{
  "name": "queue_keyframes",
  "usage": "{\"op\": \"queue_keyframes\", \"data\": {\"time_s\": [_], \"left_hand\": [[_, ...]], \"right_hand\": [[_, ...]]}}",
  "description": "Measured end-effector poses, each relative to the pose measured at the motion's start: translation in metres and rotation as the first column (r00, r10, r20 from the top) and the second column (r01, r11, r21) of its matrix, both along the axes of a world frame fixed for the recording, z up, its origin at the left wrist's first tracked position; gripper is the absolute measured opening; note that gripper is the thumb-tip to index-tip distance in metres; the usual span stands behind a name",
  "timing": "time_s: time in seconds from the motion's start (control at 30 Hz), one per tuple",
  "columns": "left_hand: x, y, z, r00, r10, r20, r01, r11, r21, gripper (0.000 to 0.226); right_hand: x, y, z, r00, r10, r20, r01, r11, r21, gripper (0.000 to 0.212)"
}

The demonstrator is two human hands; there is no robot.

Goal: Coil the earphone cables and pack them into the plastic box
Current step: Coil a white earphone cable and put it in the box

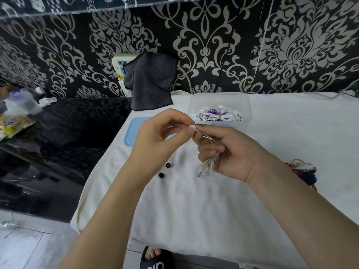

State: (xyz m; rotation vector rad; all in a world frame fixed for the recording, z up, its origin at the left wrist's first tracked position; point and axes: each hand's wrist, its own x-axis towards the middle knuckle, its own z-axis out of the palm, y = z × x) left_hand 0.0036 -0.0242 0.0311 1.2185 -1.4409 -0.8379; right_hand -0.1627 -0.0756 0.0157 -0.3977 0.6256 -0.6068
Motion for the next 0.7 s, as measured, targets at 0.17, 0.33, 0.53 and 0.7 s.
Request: {"op": "queue_keyframes", "data": {"time_s": [0.17,0.33,0.53,0.7], "left_hand": [[-0.0016,0.0009,0.0002,0.996,0.021,0.082,-0.016,0.998,-0.058,0.007],[-0.0030,0.0022,0.0006,0.989,0.041,0.144,-0.025,0.993,-0.112,0.007],[-0.0030,0.0035,0.0002,0.986,0.048,0.161,-0.023,0.988,-0.154,0.006],[-0.0036,0.0033,0.0004,0.987,0.039,0.153,-0.016,0.989,-0.147,0.007]], "right_hand": [[-0.0005,0.0010,0.0016,1.000,0.002,0.007,-0.002,1.000,-0.009,0.011],[-0.0007,0.0021,0.0033,0.999,0.012,0.040,-0.012,1.000,-0.006,0.009],[-0.0008,0.0025,0.0037,0.997,0.045,0.061,-0.043,0.998,-0.038,0.010],[-0.0009,0.0028,0.0043,0.997,0.043,0.063,-0.040,0.998,-0.047,0.009]]}}
